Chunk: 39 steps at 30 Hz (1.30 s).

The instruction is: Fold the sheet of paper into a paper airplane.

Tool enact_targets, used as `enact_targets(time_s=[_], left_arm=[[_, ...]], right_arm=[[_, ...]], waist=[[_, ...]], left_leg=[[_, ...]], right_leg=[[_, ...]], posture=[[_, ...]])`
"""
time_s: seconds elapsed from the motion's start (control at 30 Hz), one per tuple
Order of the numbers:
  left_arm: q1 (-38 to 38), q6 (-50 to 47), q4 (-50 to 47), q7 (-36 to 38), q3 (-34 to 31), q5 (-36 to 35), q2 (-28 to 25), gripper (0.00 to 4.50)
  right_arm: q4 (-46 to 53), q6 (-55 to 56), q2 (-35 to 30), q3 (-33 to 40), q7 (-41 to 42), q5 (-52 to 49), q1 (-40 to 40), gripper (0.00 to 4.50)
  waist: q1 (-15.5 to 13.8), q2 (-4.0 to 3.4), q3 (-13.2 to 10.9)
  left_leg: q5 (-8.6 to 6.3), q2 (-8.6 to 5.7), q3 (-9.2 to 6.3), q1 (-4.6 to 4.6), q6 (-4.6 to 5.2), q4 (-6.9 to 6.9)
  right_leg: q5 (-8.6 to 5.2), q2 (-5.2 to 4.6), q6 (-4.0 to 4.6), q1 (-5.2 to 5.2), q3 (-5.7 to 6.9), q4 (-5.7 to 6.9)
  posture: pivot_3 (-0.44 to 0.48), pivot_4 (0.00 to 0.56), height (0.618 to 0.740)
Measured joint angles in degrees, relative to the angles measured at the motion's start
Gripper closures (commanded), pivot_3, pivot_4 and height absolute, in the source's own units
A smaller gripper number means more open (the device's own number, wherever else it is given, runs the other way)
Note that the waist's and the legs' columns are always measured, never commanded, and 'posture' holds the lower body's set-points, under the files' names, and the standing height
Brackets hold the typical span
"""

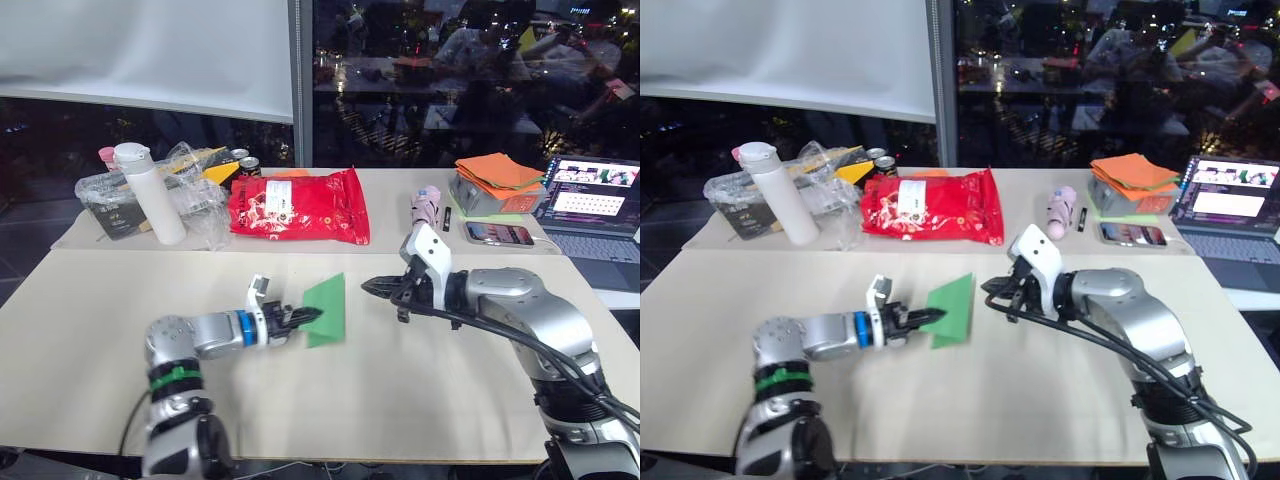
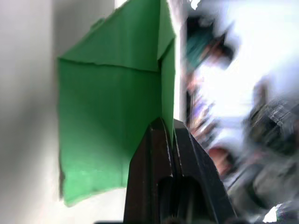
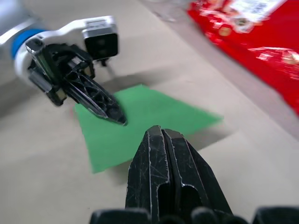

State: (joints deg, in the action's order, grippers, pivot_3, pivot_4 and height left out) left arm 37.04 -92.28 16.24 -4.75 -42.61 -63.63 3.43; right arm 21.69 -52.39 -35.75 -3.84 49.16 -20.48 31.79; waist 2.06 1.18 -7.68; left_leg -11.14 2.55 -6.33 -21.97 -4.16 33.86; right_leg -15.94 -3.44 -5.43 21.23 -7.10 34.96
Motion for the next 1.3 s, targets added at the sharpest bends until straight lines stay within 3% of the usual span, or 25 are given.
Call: enact_targets(time_s=[0.07,0.2,0.43,0.53,0.67,0.8,0.9,0.97,1.13,1.2,1.23,1.3], left_arm=[[-0.48,-0.12,-2.22,-9.72,-1.44,-5.25,3.8,4.48],[-2.29,2.42,-6.43,-26.24,-3.25,-15.49,4.34,4.48],[-11.53,14.43,-8.99,-44.87,9.89,-36.36,5.85,4.48],[-14.34,20.86,-10.68,-49.26,16.35,-44.52,5.09,3.67],[-15.78,24.55,-13.25,-49.35,19.99,-47.49,3.19,2.28],[-15.81,24.96,-14.58,-46.87,20.0,-48.04,-1.34,0.97],[-15.93,22.08,-14.33,-41.58,19.15,-48.11,-8.19,0.03],[-15.87,19.77,-13.18,-37.57,18.42,-48.14,-13.69,0.03],[-13.26,12.26,-8.07,-22.27,20.41,-46.01,-35.02,0.03],[-12.05,9.65,-12.41,-12.7,23.76,-38.72,-42.9,0.03],[-12.95,11.17,-18.69,-2.91,28.36,-30.35,-48.32,0.03],[-14.98,17.17,-26.82,12.0,35.27,-17.76,-53.51,0.0]], right_arm=[[1.16,-1.07,0.28,-0.06,-1.12,-1.03,-0.64,4.5],[2.34,-2.95,-0.35,0.18,-2.93,-2.19,-1.23,4.5],[2.86,-3.18,-0.36,0.11,-5.05,-3.34,-0.93,4.5],[2.79,-3.17,-0.67,0.03,-5.57,-3.34,-0.65,4.5],[2.71,-2.92,-0.87,-0.84,-5.56,-3.32,-0.18,4.5],[2.48,-2.74,-1.05,-1.9,-5.54,-3.32,-0.19,4.5],[2.41,-2.57,-1.05,-2.27,-5.54,-3.32,-0.19,4.5],[2.38,-2.5,-1.05,-2.33,-5.53,-3.32,-0.2,4.5],[2.4,-5.61,1.0,-1.98,-8.25,-4.31,-2.31,4.5],[2.89,-9.05,3.11,-2.02,-10.39,-5.34,-4.27,4.5],[4.3,-11.47,4.71,-2.03,-11.75,-6.08,-5.73,4.5],[6.44,-14.68,6.68,-2.18,-13.38,-7.92,-6.73,3.9]], waist=[[0.12,0.12,-0.07],[0.58,0.07,-0.04],[-0.61,0.12,-0.02],[-1.09,0.11,-0.02],[-1.09,0.1,-0.01],[-0.98,0.08,0.0],[-0.96,0.06,0.0],[-0.88,0.06,0.0],[-0.69,0.16,-0.01],[-0.86,0.16,-0.01],[-0.83,0.15,0.0],[-0.93,-0.17,0.02]], left_leg=[[0.0,-0.01,-0.02,0.04,0.0,0.0],[0.01,-0.02,-0.01,0.21,-0.03,0.0],[0.11,-0.17,-0.06,0.04,-0.22,0.02],[0.11,-0.16,-0.06,0.04,-0.23,0.01],[0.13,-0.17,-0.06,0.02,-0.25,0.0],[0.13,-0.15,-0.05,0.04,-0.26,-0.04],[0.14,-0.14,-0.06,0.02,-0.27,-0.06],[0.14,-0.12,-0.06,0.02,-0.28,-0.08],[0.18,-0.06,-0.05,-0.07,-0.36,-0.23],[0.45,-0.08,-0.01,-0.13,-0.83,-0.62],[0.66,-0.08,0.01,-0.12,-1.21,-0.98],[0.75,-0.08,0.1,-0.1,-1.36,-1.16]], right_leg=[[0.01,0.01,-0.02,0.01,-0.03,0.02],[0.04,0.01,-0.05,-0.05,-0.07,0.05],[0.17,-0.1,0.09,-0.06,-0.1,-0.11],[0.24,-0.1,0.21,-0.02,-0.1,-0.1],[0.19,-0.08,0.15,0.03,-0.09,-0.12],[0.15,-0.06,0.13,0.05,-0.09,-0.11],[0.13,-0.06,0.11,0.08,-0.08,-0.1],[0.09,-0.05,0.08,0.11,-0.05,-0.1],[0.02,-0.04,0.22,0.69,0.02,-0.04],[0.07,-0.06,0.36,0.86,-0.03,-0.09],[0.11,-0.07,0.57,0.96,-0.05,-0.12],[0.37,-0.08,1.33,0.99,-0.04,-0.18]], posture=[[0.0,0.15,0.732],[0.0,0.15,0.732],[0.0,0.15,0.732],[0.0,0.15,0.732],[0.0,0.15,0.732],[0.0,0.15,0.732],[0.0,0.15,0.732],[0.0,0.15,0.732],[0.0,0.15,0.732],[0.0,0.15,0.732],[0.0,0.15,0.732],[0.0,0.15,0.732]])
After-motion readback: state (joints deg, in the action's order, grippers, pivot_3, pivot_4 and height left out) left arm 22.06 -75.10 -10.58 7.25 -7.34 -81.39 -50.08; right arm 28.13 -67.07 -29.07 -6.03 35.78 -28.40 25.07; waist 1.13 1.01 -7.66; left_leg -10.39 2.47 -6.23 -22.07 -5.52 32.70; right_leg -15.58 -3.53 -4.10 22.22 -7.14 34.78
